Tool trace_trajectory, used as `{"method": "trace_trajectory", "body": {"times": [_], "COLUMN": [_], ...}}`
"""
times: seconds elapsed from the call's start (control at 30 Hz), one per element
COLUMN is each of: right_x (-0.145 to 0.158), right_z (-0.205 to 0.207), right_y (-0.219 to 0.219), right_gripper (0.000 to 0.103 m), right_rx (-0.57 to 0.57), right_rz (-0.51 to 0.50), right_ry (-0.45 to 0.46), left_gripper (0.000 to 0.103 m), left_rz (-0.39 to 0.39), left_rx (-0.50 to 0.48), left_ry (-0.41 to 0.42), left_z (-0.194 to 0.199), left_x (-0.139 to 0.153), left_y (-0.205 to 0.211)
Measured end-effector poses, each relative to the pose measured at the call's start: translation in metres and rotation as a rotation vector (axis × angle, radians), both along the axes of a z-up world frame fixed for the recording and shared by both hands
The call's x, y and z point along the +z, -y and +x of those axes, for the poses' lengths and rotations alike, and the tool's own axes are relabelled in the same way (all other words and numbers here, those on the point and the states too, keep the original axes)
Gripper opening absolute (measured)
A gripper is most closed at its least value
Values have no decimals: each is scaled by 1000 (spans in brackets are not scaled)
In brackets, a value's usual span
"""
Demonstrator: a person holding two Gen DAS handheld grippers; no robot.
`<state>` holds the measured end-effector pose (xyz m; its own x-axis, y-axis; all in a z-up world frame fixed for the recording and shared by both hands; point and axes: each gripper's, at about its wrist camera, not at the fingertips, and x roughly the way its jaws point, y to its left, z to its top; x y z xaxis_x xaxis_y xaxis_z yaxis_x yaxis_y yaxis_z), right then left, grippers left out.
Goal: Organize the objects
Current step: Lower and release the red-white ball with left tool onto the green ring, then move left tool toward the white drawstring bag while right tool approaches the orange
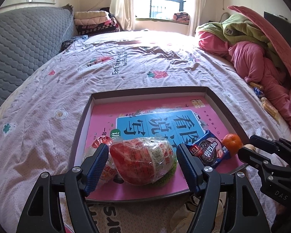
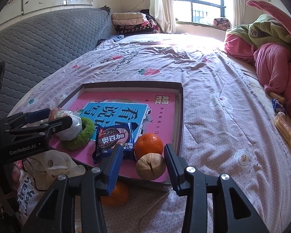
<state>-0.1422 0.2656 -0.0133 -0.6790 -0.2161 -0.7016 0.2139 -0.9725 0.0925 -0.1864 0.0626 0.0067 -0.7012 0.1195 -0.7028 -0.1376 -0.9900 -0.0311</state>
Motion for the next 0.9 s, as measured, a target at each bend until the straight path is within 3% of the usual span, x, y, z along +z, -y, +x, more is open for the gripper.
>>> {"method": "trace_trajectory", "body": {"times": [0.73, 0.9], "right_x": [29, 41], "right_z": [19, 28], "right_y": [-2, -1], "right_gripper": [49, 55], "right_rx": [13, 25], "right_rz": [-30, -43], "right_ry": [-80, -116], "left_gripper": [74, 74], "left_rz": [0, -4], "left_rx": [33, 33], "left_ry": [-65, -83], "left_z": [31, 43], "left_x": [41, 53], "left_y": [12, 11]}}
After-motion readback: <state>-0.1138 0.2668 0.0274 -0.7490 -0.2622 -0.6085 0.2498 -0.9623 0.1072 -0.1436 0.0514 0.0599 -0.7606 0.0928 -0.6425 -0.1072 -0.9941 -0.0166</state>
